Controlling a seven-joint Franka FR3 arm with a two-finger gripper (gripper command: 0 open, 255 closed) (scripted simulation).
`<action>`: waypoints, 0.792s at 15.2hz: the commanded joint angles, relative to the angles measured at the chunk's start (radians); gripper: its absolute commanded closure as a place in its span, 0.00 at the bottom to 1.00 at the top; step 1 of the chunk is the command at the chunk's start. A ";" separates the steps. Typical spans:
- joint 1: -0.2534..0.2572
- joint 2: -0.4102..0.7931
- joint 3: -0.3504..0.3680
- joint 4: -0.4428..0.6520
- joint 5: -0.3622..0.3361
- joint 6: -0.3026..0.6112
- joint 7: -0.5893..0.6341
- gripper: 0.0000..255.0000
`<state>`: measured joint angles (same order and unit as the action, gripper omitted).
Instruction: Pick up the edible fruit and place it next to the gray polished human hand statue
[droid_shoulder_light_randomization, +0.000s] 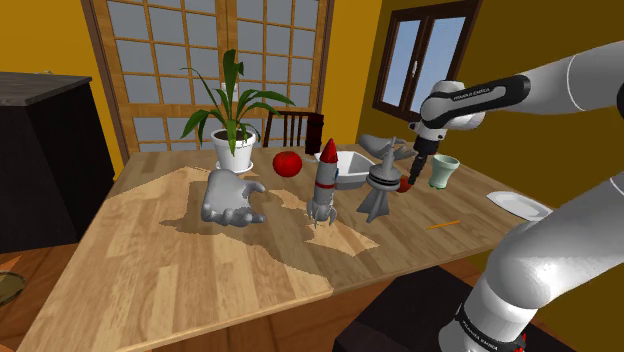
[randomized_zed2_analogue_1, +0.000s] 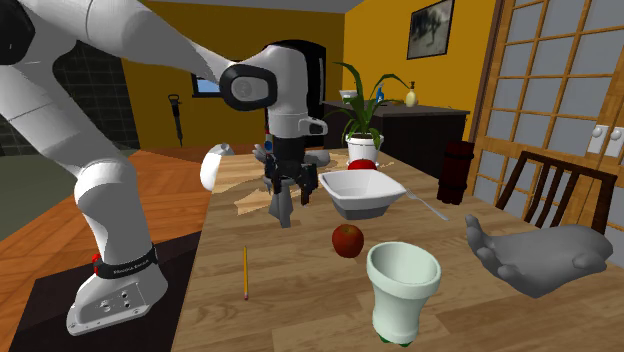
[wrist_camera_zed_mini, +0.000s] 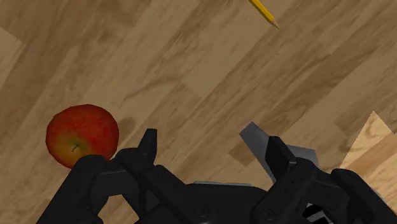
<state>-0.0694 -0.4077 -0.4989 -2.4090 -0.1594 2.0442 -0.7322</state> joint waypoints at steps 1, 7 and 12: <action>0.008 0.070 -0.046 0.033 0.010 0.046 -0.075 0.00; 0.038 0.309 -0.163 0.171 0.131 0.152 -0.319 0.00; 0.020 0.486 -0.194 0.277 0.270 0.198 -0.495 0.00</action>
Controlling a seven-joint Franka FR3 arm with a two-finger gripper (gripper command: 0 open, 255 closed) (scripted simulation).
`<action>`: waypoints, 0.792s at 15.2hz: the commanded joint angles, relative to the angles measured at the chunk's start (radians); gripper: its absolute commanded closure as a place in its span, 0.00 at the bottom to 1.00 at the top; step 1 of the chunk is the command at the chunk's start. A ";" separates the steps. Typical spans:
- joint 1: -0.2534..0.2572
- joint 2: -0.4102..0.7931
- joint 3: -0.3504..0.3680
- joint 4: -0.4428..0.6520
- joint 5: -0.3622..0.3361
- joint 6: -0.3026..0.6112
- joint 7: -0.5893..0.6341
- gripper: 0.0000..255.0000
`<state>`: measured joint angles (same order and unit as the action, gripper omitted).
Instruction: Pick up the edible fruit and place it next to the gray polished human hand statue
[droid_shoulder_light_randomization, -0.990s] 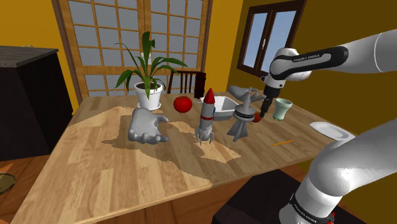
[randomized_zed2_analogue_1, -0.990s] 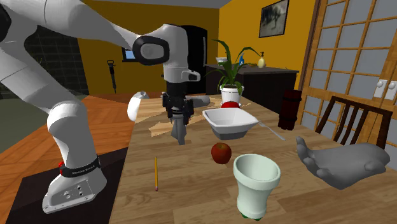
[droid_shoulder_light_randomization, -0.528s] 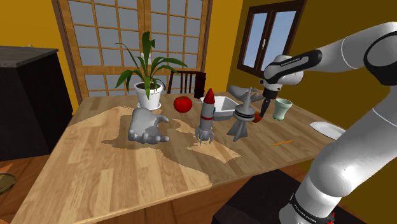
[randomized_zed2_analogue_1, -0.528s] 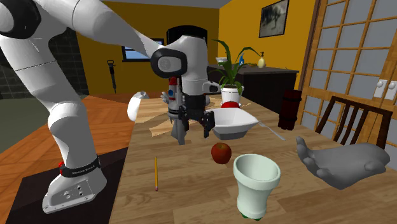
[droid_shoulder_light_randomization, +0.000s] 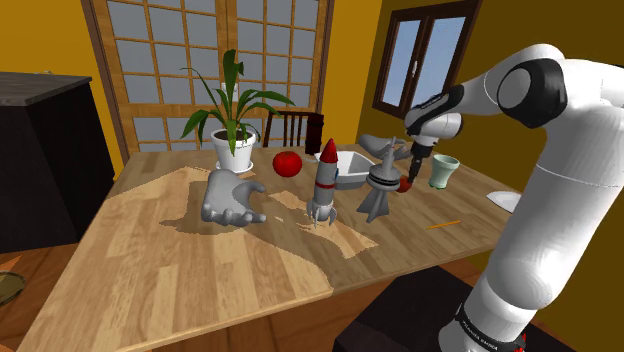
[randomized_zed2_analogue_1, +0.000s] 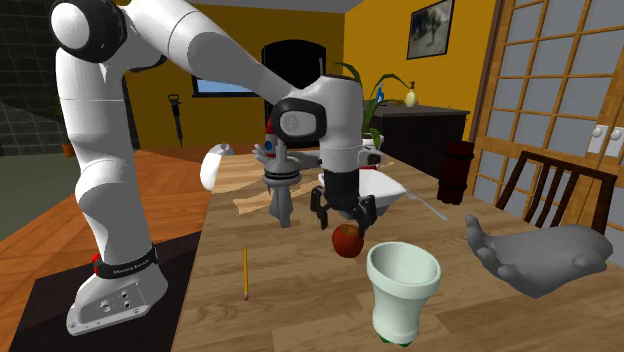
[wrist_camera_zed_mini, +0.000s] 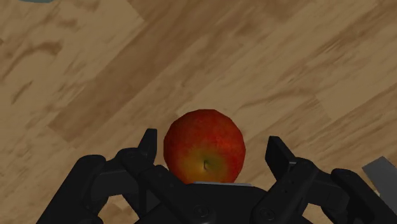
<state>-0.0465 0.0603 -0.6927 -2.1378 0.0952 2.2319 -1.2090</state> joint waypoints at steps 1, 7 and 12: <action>-0.004 0.028 0.001 0.001 0.024 0.022 -0.025 0.00; -0.014 0.084 0.012 -0.023 0.078 0.087 -0.062 0.00; -0.014 0.084 0.012 -0.023 0.078 0.087 -0.062 0.00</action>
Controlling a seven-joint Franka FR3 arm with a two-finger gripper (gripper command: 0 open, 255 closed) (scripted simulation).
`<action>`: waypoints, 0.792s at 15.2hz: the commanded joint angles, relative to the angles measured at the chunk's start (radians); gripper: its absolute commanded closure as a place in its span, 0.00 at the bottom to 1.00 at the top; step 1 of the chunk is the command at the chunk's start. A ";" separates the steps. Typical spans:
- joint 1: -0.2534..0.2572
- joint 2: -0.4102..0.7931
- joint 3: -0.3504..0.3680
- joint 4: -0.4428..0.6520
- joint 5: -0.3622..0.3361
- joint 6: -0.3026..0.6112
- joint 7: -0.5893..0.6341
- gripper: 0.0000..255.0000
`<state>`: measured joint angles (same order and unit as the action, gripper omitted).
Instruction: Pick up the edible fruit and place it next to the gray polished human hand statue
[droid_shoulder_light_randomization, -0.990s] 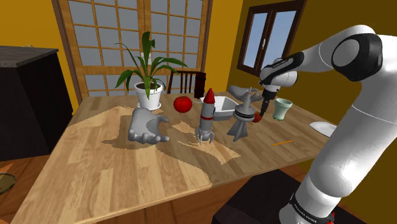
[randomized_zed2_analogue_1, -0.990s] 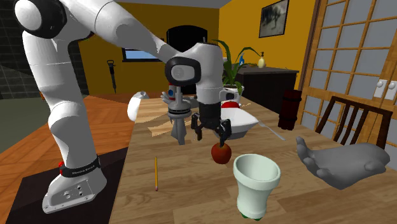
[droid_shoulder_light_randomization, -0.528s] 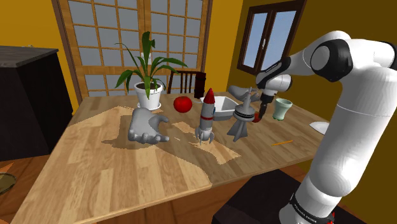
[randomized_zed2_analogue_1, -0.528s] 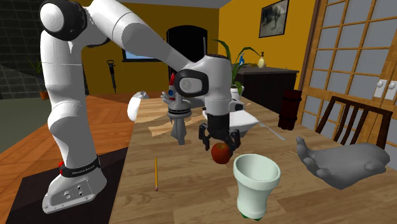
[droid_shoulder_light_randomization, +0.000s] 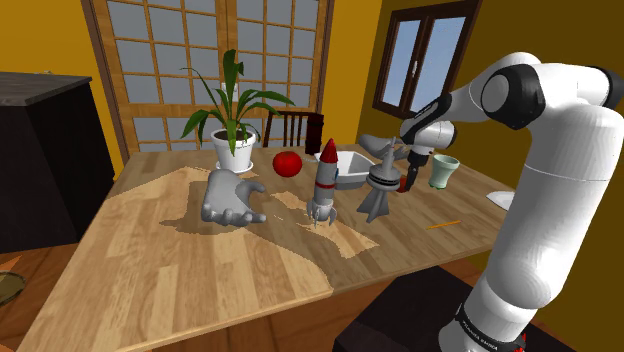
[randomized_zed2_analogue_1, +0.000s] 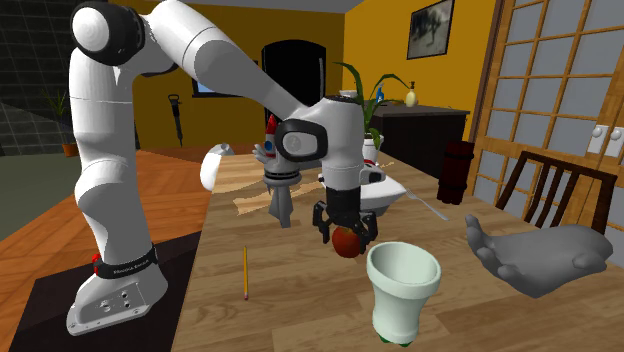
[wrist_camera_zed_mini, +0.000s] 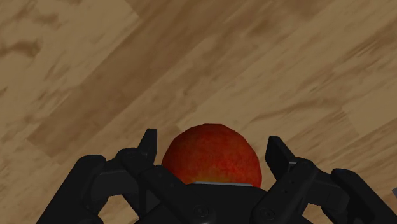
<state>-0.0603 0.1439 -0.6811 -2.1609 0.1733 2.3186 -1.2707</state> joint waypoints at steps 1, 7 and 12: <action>0.000 0.000 0.000 0.000 0.000 0.000 0.000 0.00; 0.000 0.000 0.000 0.000 0.000 0.000 0.000 1.00; 0.000 0.000 0.000 0.000 0.000 0.000 0.000 1.00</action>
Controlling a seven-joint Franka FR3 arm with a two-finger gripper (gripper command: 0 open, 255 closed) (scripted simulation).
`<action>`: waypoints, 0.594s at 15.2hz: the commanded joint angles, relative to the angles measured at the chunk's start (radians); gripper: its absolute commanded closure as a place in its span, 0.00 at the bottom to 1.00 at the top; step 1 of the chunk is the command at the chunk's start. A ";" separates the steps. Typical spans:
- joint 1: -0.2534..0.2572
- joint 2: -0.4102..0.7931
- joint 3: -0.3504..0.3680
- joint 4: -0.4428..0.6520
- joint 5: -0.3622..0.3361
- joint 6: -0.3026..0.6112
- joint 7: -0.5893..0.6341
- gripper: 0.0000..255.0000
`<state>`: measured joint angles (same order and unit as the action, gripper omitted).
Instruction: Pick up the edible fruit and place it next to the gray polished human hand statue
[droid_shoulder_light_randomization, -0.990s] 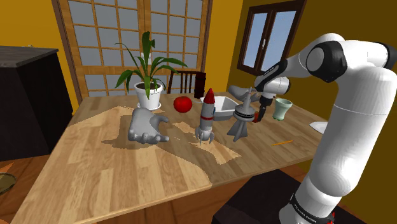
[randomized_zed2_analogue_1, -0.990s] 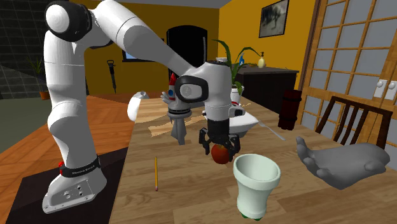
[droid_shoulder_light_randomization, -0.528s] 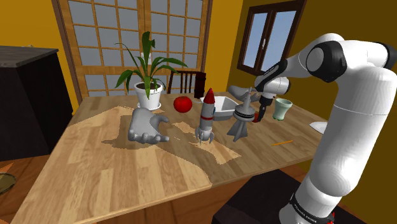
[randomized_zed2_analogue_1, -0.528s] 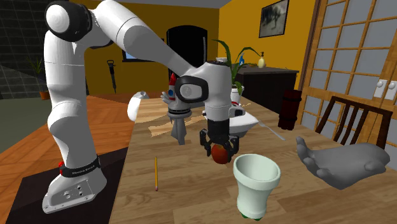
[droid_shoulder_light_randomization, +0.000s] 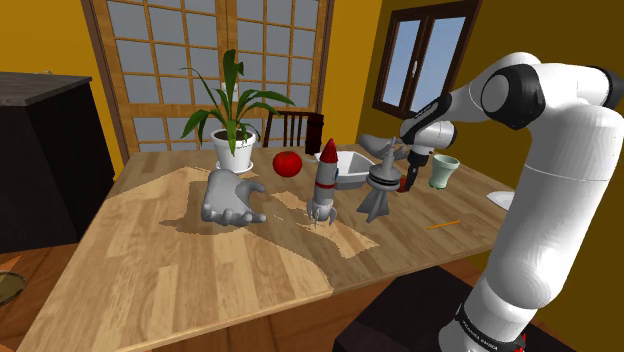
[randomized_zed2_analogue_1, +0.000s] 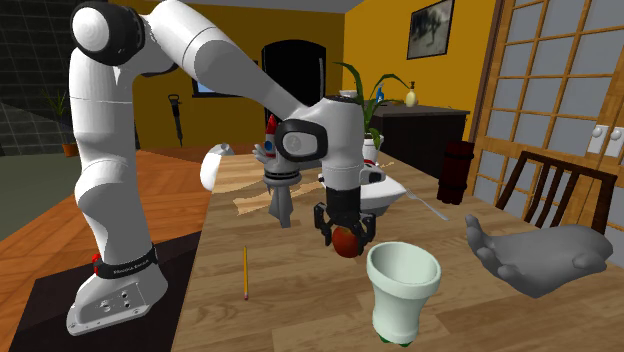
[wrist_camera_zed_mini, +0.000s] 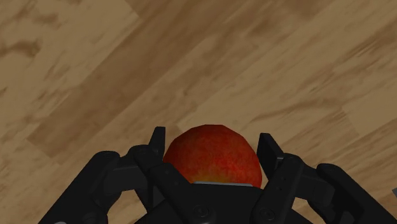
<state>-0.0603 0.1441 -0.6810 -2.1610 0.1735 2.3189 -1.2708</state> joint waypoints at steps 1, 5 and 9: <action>0.002 -0.010 -0.002 0.005 -0.010 -0.012 0.007 1.00; 0.009 -0.046 -0.009 0.026 -0.045 -0.059 0.033 1.00; 0.014 -0.079 -0.012 0.051 -0.076 -0.108 0.055 1.00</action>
<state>-0.0467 0.0738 -0.6922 -2.1169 0.1057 2.2242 -1.2201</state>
